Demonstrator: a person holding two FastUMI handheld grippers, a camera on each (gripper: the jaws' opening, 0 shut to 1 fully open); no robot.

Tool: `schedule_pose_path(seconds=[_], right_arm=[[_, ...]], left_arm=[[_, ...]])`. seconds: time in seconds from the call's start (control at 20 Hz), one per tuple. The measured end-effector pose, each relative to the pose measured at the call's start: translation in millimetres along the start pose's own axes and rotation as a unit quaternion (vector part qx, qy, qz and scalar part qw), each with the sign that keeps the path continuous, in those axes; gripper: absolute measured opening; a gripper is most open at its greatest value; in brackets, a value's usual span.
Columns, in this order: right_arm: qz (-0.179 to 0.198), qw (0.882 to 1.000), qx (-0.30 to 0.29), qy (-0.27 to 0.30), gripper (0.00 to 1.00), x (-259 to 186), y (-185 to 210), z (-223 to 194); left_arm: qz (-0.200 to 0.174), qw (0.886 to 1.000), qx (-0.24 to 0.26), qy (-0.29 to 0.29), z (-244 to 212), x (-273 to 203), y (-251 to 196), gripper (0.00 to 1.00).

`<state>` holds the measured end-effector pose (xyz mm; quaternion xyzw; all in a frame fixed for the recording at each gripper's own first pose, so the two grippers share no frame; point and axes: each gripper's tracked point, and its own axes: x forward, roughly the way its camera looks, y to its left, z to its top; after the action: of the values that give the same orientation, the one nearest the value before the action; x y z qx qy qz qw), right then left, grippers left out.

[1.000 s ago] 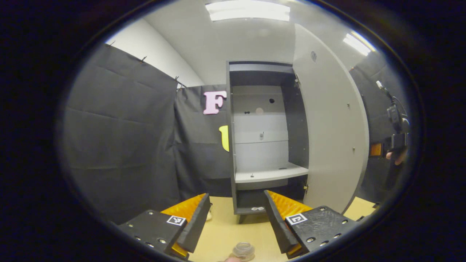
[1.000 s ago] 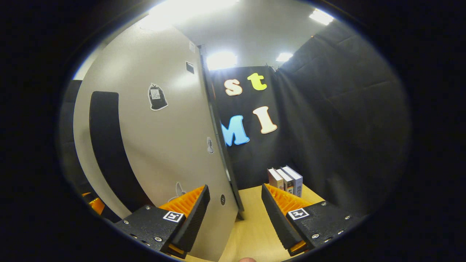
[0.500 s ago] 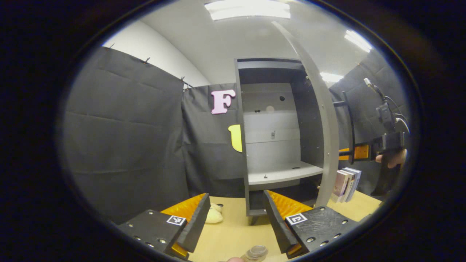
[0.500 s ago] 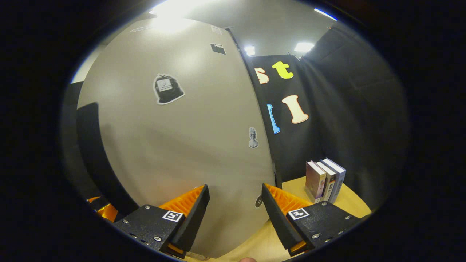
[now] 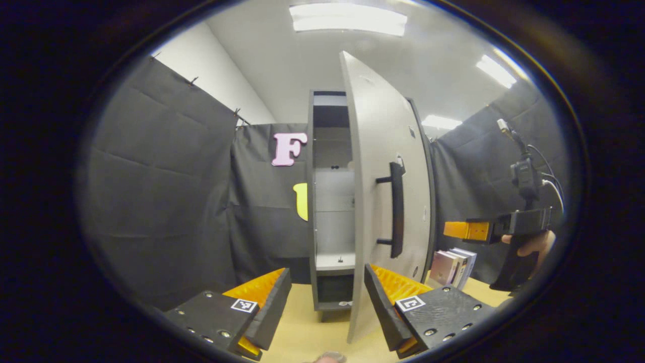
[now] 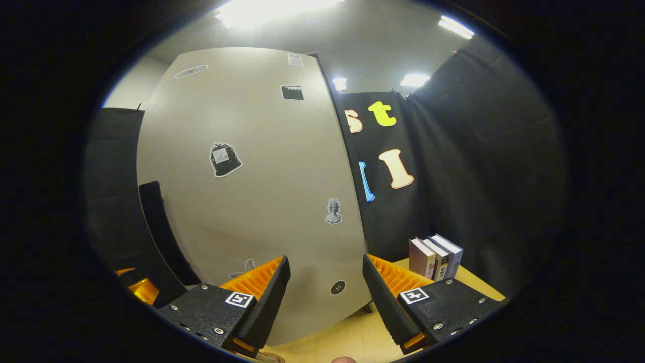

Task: Open the cabinet door with the right hand, grasp the bottle in the cabinet with the left hand and place it on the coaster, then close the cabinet door with the right hand.

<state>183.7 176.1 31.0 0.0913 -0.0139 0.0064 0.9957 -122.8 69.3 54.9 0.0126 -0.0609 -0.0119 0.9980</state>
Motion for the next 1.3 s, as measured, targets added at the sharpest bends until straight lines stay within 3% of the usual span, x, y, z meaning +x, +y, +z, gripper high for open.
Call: schedule_pose_path(seconds=[0.35,0.65,0.7,1.0,1.3], right_arm=[[0.013,0.999,-0.043,-0.022,0.90,-26.1,39.9,2.5],[0.033,0.998,-0.051,-0.030,0.92,-35.4,63.9,1.9],[0.032,0.998,-0.052,-0.029,0.89,-37.6,66.6,2.4],[0.037,0.997,-0.064,-0.038,0.94,-41.7,76.2,4.9],[0.017,0.999,-0.048,-0.016,0.93,-28.6,60.1,-8.4]], left_arm=[[-0.017,1.000,0.007,-0.010,13.2,32.9,-15.6,0.83],[0.002,1.000,-0.007,-0.007,8.8,47.2,-9.9,0.84],[0.002,1.000,-0.014,-0.009,8.5,46.7,-11.2,0.84],[-0.007,1.000,-0.004,-0.020,14.3,43.0,-14.9,0.84],[-0.020,0.999,-0.021,-0.022,11.6,41.6,-24.6,0.84]])
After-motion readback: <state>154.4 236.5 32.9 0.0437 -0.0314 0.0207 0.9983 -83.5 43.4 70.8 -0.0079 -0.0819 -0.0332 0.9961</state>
